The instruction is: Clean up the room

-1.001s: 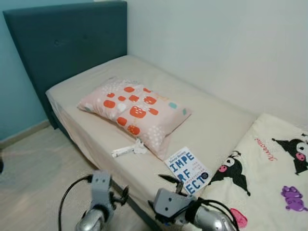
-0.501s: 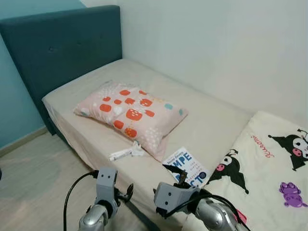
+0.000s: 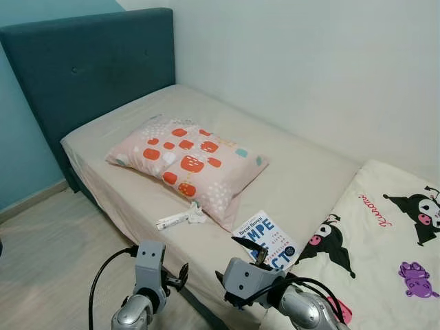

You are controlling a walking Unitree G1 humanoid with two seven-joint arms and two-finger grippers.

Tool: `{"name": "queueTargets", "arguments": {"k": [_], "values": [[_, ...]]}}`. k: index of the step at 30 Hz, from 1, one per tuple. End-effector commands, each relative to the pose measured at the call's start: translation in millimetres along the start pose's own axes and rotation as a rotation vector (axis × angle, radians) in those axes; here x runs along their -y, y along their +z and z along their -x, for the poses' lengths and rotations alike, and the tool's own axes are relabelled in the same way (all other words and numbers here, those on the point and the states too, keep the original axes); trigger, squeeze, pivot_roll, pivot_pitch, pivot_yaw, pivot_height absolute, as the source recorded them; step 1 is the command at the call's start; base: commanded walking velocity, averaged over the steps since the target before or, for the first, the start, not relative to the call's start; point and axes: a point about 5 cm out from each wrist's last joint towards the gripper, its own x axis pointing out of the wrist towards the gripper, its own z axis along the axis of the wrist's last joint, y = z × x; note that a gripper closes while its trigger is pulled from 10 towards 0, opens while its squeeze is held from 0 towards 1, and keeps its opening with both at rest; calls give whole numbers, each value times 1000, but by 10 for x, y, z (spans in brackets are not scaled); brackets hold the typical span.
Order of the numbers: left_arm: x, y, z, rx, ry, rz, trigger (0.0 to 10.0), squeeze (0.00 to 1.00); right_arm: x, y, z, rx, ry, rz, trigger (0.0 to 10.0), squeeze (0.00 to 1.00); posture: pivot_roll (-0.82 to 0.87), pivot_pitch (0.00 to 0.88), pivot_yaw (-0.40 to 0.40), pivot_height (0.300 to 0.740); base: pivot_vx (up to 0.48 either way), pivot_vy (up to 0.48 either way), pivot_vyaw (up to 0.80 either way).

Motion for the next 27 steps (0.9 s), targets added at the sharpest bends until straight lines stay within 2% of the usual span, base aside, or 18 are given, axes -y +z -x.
{"name": "queueTargets", "arguments": {"k": [1, 27], "values": [[3, -24, -1, -8, -4, 4, 10000, 0, 5, -21, 7, 0, -10, -15, 10000, 0, -174, 59, -56, 740, 0, 0, 0], [-2, 18, -52, -10, -15, -24, 10000, 0, 23, -55, -36, 8, -13, -33, 10000, 0, -152, 47, -19, 740, 0, 0, 0]]}}
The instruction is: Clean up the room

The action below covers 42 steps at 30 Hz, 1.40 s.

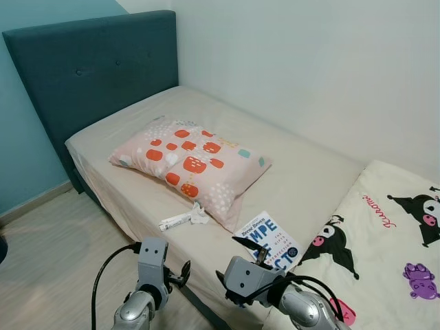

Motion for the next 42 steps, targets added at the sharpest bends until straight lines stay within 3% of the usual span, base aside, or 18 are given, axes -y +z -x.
{"name": "queueTargets", "arguments": {"k": [1, 42], "values": [[-3, -18, -5, -14, -6, -10, 10000, 0, 15, -3, -8, 6, -11, -9, 10000, 0, -152, 47, -19, 740, 0, 0, 0], [8, -44, -19, -36, -44, -35, 10000, 0, -1, 23, -19, 18, -23, 4, 10000, 0, -159, 40, 5, 740, 0, 0, 0]]}}
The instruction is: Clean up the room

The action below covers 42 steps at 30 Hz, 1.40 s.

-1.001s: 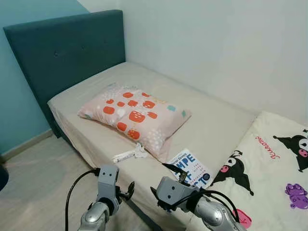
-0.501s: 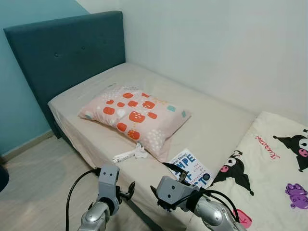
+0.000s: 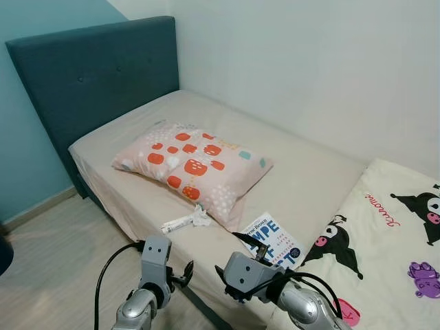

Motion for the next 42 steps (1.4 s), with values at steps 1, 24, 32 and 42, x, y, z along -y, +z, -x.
{"name": "queueTargets", "arguments": {"k": [1, 24, 32, 42], "values": [[-4, -47, 17, -24, -13, -21, 10000, 0, -33, 4, 9, 3, 4, 5, 10000, 0, -159, 40, 5, 740, 0, 0, 0], [-13, -79, 28, -36, -9, -16, 10000, 0, -57, 11, 11, 4, 0, 8, 10000, 0, -163, 26, 14, 740, 0, 0, 0], [-208, -270, 90, -140, 178, 247, 10000, 0, -58, 1, 13, 1, -2, 10, 10000, 0, -165, 18, 19, 740, 0, 0, 0], [-250, -317, 102, -170, 223, 291, 10000, 0, -51, -10, 15, -2, -3, 12, 10000, 0, -170, 14, 24, 740, 0, 0, 0]]}}
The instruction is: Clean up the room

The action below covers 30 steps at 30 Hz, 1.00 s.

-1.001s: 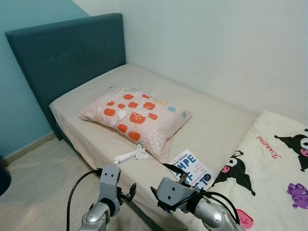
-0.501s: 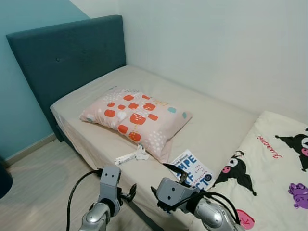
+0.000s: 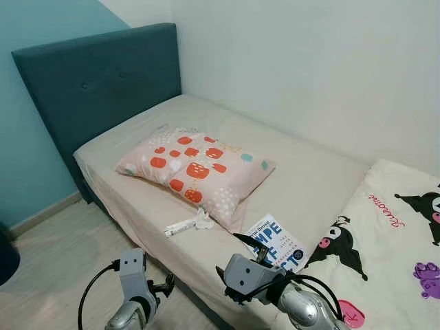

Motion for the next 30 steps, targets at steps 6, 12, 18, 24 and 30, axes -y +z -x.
{"name": "queueTargets", "arguments": {"k": [6, 12, 18, 24, 30], "values": [[31, 6, -29, -17, -20, -36, 10000, 0, -26, 0, -5, 5, 8, 3, 10000, 0, -174, 11, 28, 740, 0, 0, 0], [121, 38, -45, 1, -74, -136, 10000, 0, -25, 3, -7, 7, 8, 4, 10000, 0, -175, 9, 33, 740, 0, 0, 0], [159, 44, -49, 4, -96, -167, 10000, 0, -27, 7, -2, 8, 7, 5, 10000, 0, -184, 12, 41, 740, 0, 0, 0], [197, 23, -43, 6, -107, -171, 10000, 0, -24, -6, 32, 7, 6, 3, 10000, 0, -186, 16, 26, 740, 0, 0, 0], [260, -6, -42, 11, -119, -173, 10000, 0, -17, -38, 81, 2, 8, 4, 10000, 0, -213, 15, 15, 740, 0, 0, 0]]}}
